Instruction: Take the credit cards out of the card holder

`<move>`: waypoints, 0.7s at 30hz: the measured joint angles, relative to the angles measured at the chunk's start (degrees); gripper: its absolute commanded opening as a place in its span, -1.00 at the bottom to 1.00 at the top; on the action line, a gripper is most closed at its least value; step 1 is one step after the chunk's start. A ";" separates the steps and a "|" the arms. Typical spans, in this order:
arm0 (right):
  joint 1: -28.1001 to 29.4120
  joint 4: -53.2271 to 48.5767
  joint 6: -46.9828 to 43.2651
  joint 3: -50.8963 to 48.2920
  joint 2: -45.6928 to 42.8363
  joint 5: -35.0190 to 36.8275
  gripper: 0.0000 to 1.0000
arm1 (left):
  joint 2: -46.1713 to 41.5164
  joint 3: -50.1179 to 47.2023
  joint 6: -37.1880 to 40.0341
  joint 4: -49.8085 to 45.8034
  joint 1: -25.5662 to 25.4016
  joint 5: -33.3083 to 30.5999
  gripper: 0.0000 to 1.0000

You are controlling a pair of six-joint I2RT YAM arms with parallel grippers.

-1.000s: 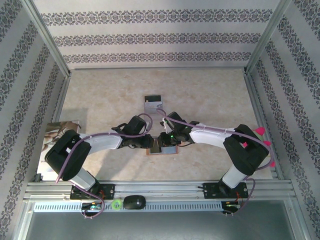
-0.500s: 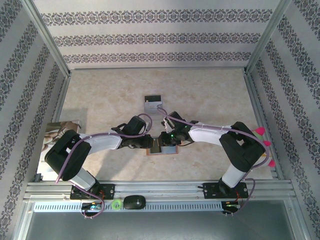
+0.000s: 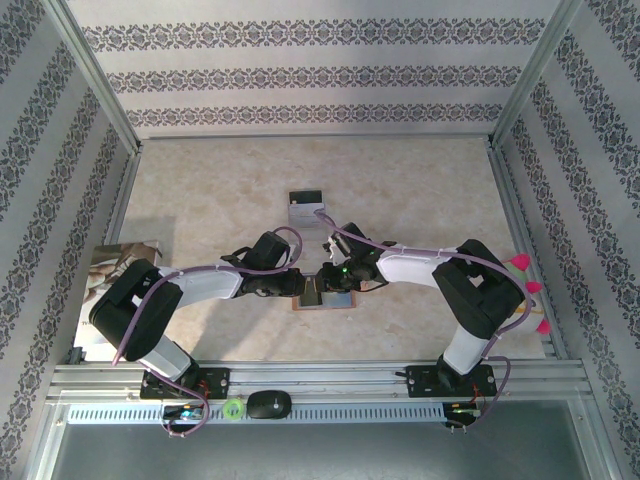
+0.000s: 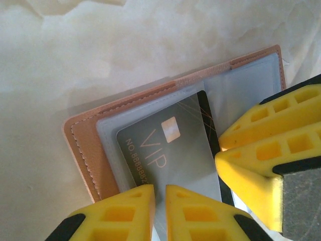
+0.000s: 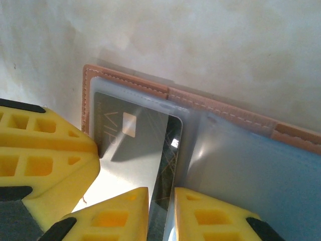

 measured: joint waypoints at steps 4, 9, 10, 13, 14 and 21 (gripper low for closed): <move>-0.39 0.72 0.68 -0.33 0.46 -0.61 -0.78 | 0.00 -0.02 0.00 0.07 0.00 0.00 -0.70; -0.76 1.88 1.84 -1.09 0.42 -0.81 -1.00 | 0.00 -0.02 0.00 0.09 0.00 -0.04 -0.69; -0.76 2.32 2.08 -1.42 0.22 -0.79 -1.00 | 0.00 -0.02 0.00 0.09 0.02 -0.04 -0.69; -1.03 3.19 2.71 -2.60 -0.87 -0.72 -1.00 | 0.00 -0.09 0.00 0.24 0.02 0.00 -0.69; -1.03 3.41 2.93 -3.04 -1.33 -0.52 -1.00 | -0.02 -0.17 -0.02 0.42 0.02 0.04 -0.69; -1.14 1.07 3.96 -4.94 -5.57 3.13 -1.00 | -0.13 -0.85 -0.42 1.20 0.39 0.59 -0.68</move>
